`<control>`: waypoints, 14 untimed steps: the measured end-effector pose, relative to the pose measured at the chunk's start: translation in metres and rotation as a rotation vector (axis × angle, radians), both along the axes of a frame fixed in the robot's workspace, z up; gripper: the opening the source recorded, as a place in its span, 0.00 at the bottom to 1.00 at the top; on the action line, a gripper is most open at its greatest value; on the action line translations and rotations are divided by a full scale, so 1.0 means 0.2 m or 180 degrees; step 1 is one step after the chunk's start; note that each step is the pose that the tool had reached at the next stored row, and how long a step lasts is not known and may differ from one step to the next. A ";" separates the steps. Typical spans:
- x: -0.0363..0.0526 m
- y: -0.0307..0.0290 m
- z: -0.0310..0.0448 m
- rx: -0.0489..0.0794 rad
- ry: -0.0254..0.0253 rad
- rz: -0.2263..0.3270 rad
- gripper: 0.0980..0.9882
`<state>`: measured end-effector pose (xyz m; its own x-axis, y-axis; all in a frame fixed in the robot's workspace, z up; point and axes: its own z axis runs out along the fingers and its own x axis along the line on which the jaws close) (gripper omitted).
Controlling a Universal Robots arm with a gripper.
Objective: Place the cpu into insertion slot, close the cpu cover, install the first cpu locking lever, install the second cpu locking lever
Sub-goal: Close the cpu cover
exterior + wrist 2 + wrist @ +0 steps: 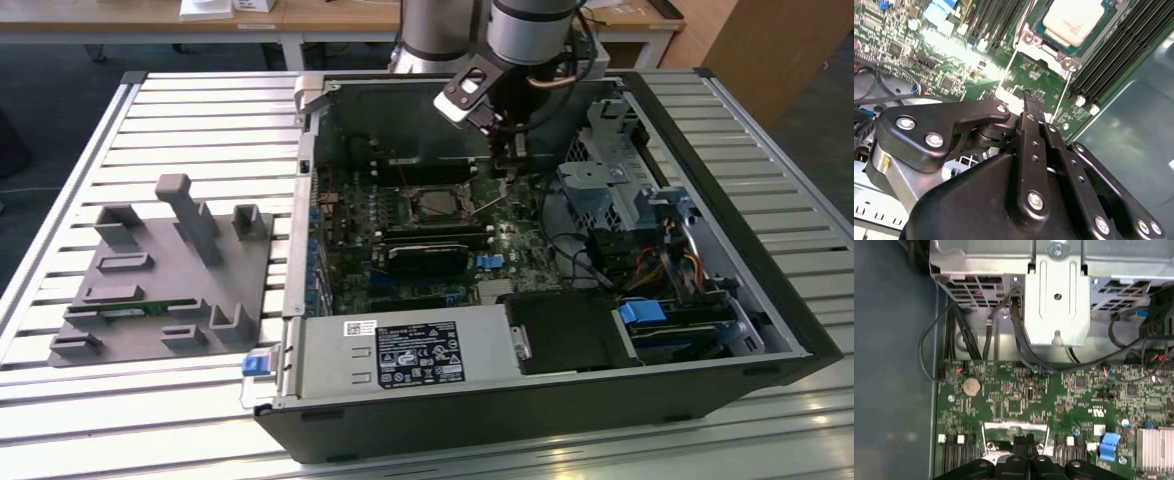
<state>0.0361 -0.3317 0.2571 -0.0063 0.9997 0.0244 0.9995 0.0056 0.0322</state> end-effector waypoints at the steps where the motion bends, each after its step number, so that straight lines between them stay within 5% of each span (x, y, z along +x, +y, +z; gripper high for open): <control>1: 0.015 0.004 -0.002 0.0000 0.0001 0.0000 0.01; 14: 0.131 0.039 -0.033 0.0000 0.0012 0.0000 0.01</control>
<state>0.0623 -0.3238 0.2505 -0.0063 0.9997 0.0246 0.9996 0.0056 0.0283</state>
